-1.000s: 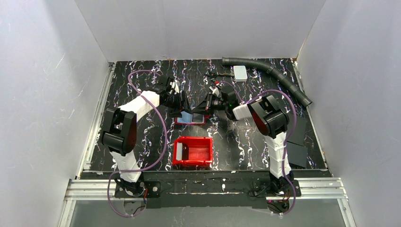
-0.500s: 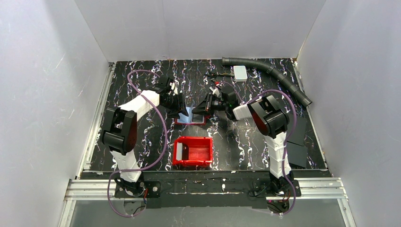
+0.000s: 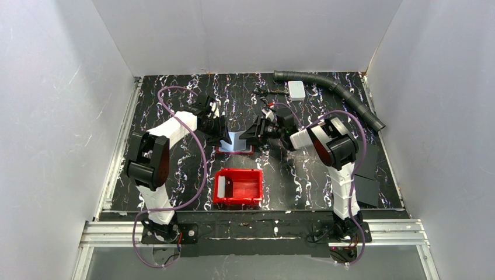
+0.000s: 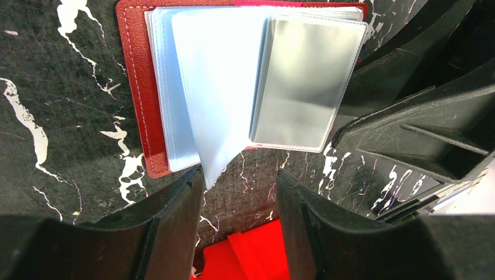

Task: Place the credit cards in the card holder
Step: Open the card holder at the center of the board.

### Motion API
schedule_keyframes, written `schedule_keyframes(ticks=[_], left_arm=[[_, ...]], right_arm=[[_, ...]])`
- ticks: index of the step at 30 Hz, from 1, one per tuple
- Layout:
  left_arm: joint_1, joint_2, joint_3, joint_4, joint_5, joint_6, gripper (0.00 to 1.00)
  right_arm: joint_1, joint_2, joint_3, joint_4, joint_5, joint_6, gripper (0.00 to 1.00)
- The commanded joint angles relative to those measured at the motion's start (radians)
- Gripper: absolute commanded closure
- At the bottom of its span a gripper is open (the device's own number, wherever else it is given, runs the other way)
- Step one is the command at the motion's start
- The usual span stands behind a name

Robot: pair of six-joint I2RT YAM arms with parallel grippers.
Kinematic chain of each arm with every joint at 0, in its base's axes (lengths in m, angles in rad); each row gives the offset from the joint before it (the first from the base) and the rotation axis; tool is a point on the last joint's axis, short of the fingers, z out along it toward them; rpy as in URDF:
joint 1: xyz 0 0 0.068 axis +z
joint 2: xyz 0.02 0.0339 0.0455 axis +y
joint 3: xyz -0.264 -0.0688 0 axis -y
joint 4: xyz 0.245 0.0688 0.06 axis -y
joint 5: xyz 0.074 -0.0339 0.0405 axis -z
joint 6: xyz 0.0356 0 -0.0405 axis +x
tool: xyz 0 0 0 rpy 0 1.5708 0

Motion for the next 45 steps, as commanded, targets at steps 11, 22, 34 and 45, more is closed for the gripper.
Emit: schedule_keyframes(ticks=[11, 22, 34, 45], left_arm=[[0.0, 0.011, 0.002, -0.006, -0.004, 0.018, 0.55], [0.005, 0.011, 0.019, -0.018, 0.005, 0.031, 0.53], [0.045, -0.09, 0.026, -0.067, 0.053, 0.043, 0.38], [0.059, -0.383, -0.104, -0.124, 0.233, 0.006, 0.21]], right_arm=[[-0.001, -0.092, 0.045, -0.257, 0.08, -0.235, 0.7], [0.016, -0.204, 0.208, -0.886, 0.357, -0.72, 0.54], [0.035, -0.22, 0.278, -1.019, 0.387, -0.797, 0.48], [0.102, -0.418, 0.31, -1.346, 0.616, -0.934, 0.34]])
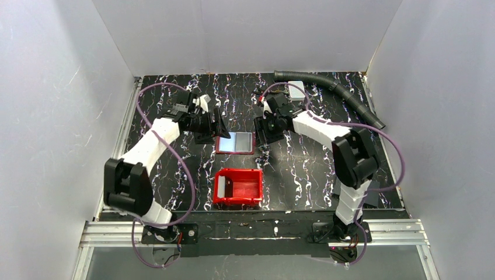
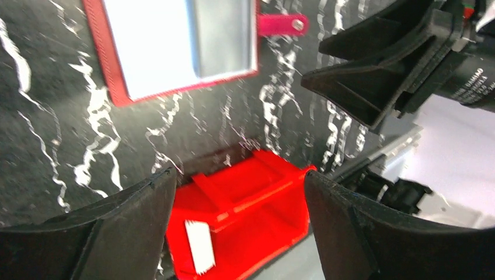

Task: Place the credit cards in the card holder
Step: Open the card holder at the center of the board, then pick up the credit card from the storage box.

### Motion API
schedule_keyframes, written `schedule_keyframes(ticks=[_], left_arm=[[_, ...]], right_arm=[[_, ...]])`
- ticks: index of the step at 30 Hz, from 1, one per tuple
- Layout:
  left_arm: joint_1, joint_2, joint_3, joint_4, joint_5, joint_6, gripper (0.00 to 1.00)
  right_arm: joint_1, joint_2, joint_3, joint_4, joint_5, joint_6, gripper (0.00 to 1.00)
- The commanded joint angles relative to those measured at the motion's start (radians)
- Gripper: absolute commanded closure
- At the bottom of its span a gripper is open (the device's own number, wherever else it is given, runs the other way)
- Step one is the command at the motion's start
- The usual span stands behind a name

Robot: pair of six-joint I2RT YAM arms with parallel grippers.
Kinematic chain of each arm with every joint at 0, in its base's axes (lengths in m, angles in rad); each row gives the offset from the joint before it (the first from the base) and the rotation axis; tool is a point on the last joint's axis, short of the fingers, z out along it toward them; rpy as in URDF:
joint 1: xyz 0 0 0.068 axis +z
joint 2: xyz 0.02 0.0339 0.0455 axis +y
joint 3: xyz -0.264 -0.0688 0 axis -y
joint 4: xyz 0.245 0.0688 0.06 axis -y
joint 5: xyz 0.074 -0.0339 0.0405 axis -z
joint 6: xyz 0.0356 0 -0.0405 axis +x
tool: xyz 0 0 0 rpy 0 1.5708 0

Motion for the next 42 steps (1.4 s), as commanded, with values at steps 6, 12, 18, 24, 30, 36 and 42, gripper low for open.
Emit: schedule_keyframes(ticks=[6, 12, 18, 24, 30, 36, 42], left_arm=[[-0.003, -0.289, -0.16, -0.089, 0.096, -0.041, 0.22], [-0.002, -0.365, -0.121, -0.139, -0.066, -0.022, 0.2], [0.023, -0.52, -0.067, -0.17, -0.429, -0.038, 0.04], [0.028, -0.539, -0.088, -0.189, -0.522, -0.001, 0.02], [0.027, -0.595, -0.159, -0.13, -0.514, 0.044, 0.02], [0.028, -0.603, -0.147, -0.123, -0.497, 0.045, 0.02], [0.027, -0.611, -0.153, -0.12, -0.471, 0.041, 0.02]], right_arm=[[0.137, -0.248, 0.153, -0.306, 0.139, 0.041, 0.32], [0.358, -0.292, 0.114, -0.161, 0.107, 0.345, 0.15], [0.498, -0.374, -0.105, 0.087, 0.286, 0.568, 0.16], [0.567, -0.337, -0.18, 0.16, 0.365, 0.681, 0.2], [0.591, -0.249, -0.19, 0.21, 0.37, 0.734, 0.22], [0.598, -0.176, -0.19, 0.239, 0.355, 0.784, 0.24], [0.6, -0.134, -0.203, 0.248, 0.331, 0.817, 0.26]])
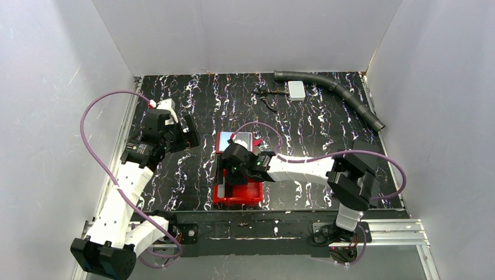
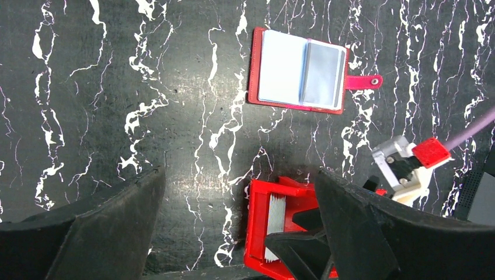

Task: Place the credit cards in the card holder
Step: Pick up the credit card from the storage box.

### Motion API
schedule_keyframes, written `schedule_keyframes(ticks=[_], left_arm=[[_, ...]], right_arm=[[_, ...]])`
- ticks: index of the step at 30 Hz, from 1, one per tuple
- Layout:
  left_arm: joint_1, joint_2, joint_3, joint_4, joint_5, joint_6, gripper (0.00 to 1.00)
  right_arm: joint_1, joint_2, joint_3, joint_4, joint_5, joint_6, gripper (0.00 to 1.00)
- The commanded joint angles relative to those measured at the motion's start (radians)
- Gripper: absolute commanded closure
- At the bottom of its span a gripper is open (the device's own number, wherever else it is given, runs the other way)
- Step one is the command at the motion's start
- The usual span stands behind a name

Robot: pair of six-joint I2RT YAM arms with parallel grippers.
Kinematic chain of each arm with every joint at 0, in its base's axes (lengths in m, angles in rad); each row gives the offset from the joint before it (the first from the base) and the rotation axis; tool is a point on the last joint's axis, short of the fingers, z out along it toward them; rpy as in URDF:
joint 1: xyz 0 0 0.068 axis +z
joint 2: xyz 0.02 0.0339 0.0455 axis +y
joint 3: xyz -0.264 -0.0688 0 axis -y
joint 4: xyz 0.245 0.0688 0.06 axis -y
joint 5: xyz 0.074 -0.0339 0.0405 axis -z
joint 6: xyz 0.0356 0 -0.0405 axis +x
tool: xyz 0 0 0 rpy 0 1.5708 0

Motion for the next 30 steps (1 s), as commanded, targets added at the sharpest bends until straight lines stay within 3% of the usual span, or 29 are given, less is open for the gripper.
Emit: schedule_keyframes(ticks=[1, 9, 30], left_arm=[[0.003, -0.025, 0.005, 0.012, 0.009, 0.013, 0.02], [0.002, -0.027, 0.011, 0.01, 0.025, 0.013, 0.02], [0.003, -0.033, 0.011, 0.008, 0.057, 0.011, 0.02]], right_arm=[[0.008, 0.018, -0.015, 0.033, -0.002, 0.053, 0.26], [0.007, 0.044, -0.029, 0.063, -0.045, 0.08, 0.27], [0.008, -0.003, -0.06, 0.126, -0.065, 0.083, 0.59]])
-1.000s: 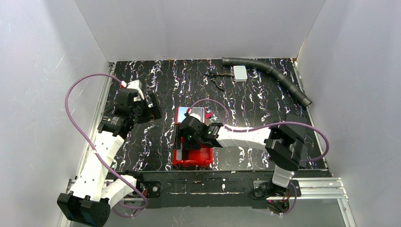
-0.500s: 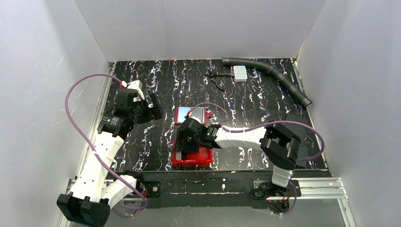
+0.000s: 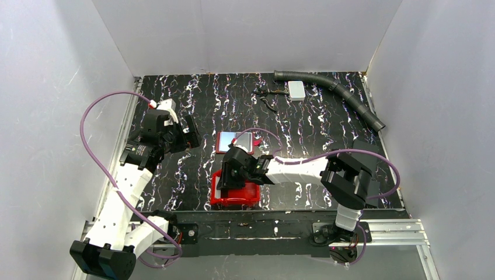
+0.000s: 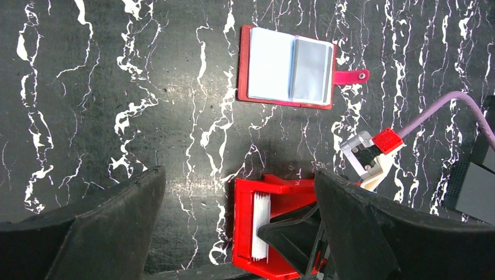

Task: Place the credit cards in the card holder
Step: Pick up the credit card from the storage box.

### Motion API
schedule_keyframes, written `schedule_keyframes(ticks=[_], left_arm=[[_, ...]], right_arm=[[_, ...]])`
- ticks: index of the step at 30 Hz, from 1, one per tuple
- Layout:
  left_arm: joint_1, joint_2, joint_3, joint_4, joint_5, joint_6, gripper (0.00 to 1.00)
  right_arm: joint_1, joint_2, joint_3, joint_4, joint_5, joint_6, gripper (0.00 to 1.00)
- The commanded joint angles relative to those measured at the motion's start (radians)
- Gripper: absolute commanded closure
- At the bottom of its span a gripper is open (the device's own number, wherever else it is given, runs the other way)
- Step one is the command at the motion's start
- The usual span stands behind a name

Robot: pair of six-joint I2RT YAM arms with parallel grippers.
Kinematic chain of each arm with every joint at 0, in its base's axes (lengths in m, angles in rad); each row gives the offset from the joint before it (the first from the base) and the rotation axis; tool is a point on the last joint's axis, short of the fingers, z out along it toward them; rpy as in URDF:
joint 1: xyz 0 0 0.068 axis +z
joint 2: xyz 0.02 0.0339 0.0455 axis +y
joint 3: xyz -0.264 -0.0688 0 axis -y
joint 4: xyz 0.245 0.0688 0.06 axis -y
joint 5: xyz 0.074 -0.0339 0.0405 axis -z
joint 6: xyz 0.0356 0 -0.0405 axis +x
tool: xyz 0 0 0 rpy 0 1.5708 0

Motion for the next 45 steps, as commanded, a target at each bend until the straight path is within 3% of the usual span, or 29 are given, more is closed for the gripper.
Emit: schedule_keyframes(ticks=[1, 10, 20, 29, 36, 45], left_arm=[[0.002, -0.019, 0.01, 0.008, 0.021, 0.011, 0.02], [0.002, -0.017, 0.01, 0.01, 0.02, 0.01, 0.02], [0.002, -0.016, 0.004, 0.011, 0.023, 0.009, 0.02], [0.002, -0.016, 0.0, 0.018, 0.031, 0.003, 0.02], [0.002, -0.01, -0.006, 0.02, 0.053, -0.005, 0.02], [0.003, 0.028, 0.082, -0.023, 0.196, -0.018, 0.02]], right_arm=[[0.006, -0.041, -0.002, 0.037, 0.0, 0.008, 0.6], [0.006, -0.057, -0.004, 0.047, -0.005, 0.001, 0.64], [0.006, -0.081, -0.005, 0.048, -0.01, 0.008, 0.75], [0.006, -0.077, 0.06, -0.095, 0.021, 0.008, 0.9], [0.009, -0.082, 0.131, -0.235, 0.049, -0.013, 0.92], [-0.004, -0.135, 0.298, -0.41, 0.085, -0.195, 0.99]])
